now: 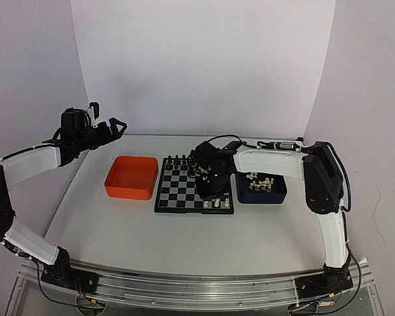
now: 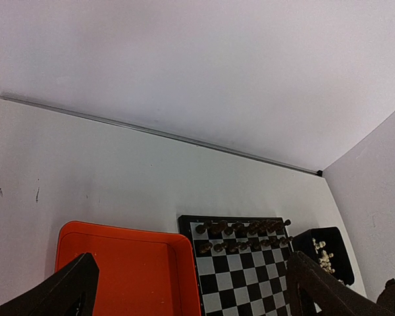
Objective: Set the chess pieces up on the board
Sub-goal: Place the chess piece on the chessboard, then pick up the chess piece from the storage box.
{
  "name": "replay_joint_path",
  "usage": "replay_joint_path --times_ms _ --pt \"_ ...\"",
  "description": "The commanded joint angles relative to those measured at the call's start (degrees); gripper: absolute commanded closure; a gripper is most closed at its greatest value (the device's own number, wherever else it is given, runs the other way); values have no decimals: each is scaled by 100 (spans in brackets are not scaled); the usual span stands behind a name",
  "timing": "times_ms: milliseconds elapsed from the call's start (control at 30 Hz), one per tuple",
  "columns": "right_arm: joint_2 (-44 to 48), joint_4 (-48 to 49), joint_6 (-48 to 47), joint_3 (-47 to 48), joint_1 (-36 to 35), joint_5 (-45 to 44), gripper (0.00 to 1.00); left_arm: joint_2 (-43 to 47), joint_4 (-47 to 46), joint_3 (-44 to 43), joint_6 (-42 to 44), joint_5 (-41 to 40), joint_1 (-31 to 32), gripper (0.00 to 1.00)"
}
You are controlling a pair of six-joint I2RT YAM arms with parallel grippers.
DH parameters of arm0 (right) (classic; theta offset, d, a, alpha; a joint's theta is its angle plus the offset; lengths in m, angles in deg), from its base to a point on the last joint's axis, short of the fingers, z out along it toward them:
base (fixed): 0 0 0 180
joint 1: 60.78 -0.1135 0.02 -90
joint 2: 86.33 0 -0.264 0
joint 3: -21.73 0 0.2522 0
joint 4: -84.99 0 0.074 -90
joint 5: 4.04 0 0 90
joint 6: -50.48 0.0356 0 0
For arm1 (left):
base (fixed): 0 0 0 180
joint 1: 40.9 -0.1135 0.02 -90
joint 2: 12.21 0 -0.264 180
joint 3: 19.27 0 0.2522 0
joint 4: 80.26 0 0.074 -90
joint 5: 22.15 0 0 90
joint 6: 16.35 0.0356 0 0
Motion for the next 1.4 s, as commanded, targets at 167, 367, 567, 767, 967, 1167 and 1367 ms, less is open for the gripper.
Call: replay_joint_path --times_ms 167,367,567,767,967,1167,1367 --pt "-4 -35 -10 243 -5 -77 72 222 -38 -153 115 67 24 0" --pt "192 -38 -107 349 -9 -72 65 254 -13 -144 146 75 25 0" --pt "695 -20 -282 476 6 -356 41 324 -3 -130 181 84 22 0" --pt "1284 7 -549 513 201 -935 21 382 -31 -134 285 48 23 0" --pt "1989 74 -239 -20 848 -941 14 332 -221 -162 296 66 25 0" --pt "2666 177 386 -856 1821 -790 4 72 -581 -322 184 130 20 0" --pt "2803 358 747 -1391 2721 -286 2 -269 -889 -482 -36 15 24 0"
